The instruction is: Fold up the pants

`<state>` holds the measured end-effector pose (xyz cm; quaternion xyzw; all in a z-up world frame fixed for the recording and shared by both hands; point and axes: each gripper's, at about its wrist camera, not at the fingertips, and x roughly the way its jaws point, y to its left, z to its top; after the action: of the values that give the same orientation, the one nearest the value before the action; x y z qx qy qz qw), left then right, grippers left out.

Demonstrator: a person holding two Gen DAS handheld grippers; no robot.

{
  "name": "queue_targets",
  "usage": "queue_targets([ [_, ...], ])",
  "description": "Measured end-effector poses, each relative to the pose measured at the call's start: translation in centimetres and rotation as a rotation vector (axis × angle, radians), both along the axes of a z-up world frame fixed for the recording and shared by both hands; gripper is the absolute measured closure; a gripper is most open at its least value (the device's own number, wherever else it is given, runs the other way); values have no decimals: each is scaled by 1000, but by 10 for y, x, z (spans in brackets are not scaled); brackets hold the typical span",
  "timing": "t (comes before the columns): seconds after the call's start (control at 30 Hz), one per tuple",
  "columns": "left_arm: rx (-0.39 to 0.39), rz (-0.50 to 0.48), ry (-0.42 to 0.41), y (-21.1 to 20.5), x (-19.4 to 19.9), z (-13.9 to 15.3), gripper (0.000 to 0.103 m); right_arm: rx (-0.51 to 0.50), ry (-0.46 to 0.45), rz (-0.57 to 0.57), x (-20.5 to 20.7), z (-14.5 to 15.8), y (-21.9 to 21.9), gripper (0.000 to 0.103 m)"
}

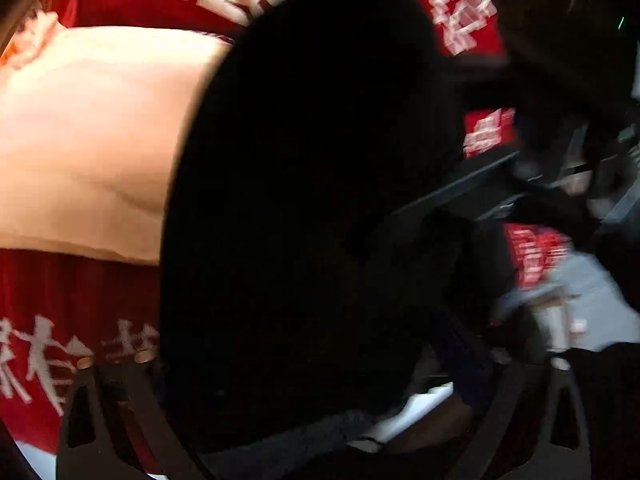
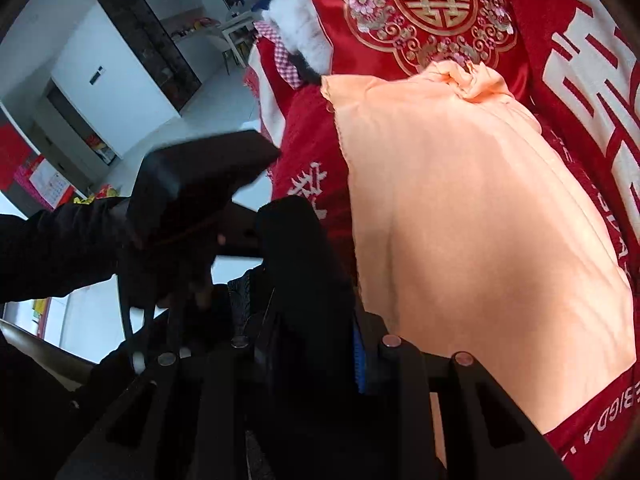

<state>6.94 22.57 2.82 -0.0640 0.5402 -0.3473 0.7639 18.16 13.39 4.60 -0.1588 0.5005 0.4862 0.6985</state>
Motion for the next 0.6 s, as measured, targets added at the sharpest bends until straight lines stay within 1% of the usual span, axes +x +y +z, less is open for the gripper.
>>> queue_targets([
  [0.03, 35, 8, 6, -3, 1, -2, 40, -20, 5, -25, 4, -2, 0, 61],
  [0.07, 47, 11, 31, -5, 2, -3, 51, -42, 23, -75, 9, -2, -4, 56],
  [0.1, 57, 19, 39, -5, 0, -2, 56, -41, 34, -122, 13, 2, -11, 53],
  [0.13, 76, 24, 34, -7, -2, 0, 58, -20, 25, -165, 15, 9, -21, 50],
  [0.17, 86, 29, 31, -8, -4, 2, 59, 19, 14, -207, 16, 19, -34, 42],
  [0.2, 99, 33, 28, -11, -6, 6, 60, 44, -10, -249, 13, 30, -48, 36],
  [0.23, 117, 33, 23, -14, -7, 9, 60, 28, -67, -290, 4, 40, -64, 26],
  [0.27, 134, 33, 18, -17, -7, 10, 60, -14, -118, -305, -6, 44, -75, 24],
  [0.3, 149, 33, 15, -21, -8, 13, 61, -82, -161, -304, -21, 43, -89, 24],
  [0.37, 167, 34, 18, -27, -9, 19, 62, -149, -145, -310, -39, 30, -111, 24],
  [0.43, 186, 41, 26, -33, -9, 22, 62, -249, -96, -325, -56, -1, -127, 24],
  [0.5, 200, 51, 28, -37, -7, 24, 65, -347, -92, -348, -65, -36, -130, 24],
  [0.57, 200, 57, 26, -38, -11, 33, 67, -368, -76, -334, -71, -61, -123, 24],
  [0.6, 201, 53, 21, -40, -14, 38, 67, -361, -38, -316, -76, -75, -115, 22],
])
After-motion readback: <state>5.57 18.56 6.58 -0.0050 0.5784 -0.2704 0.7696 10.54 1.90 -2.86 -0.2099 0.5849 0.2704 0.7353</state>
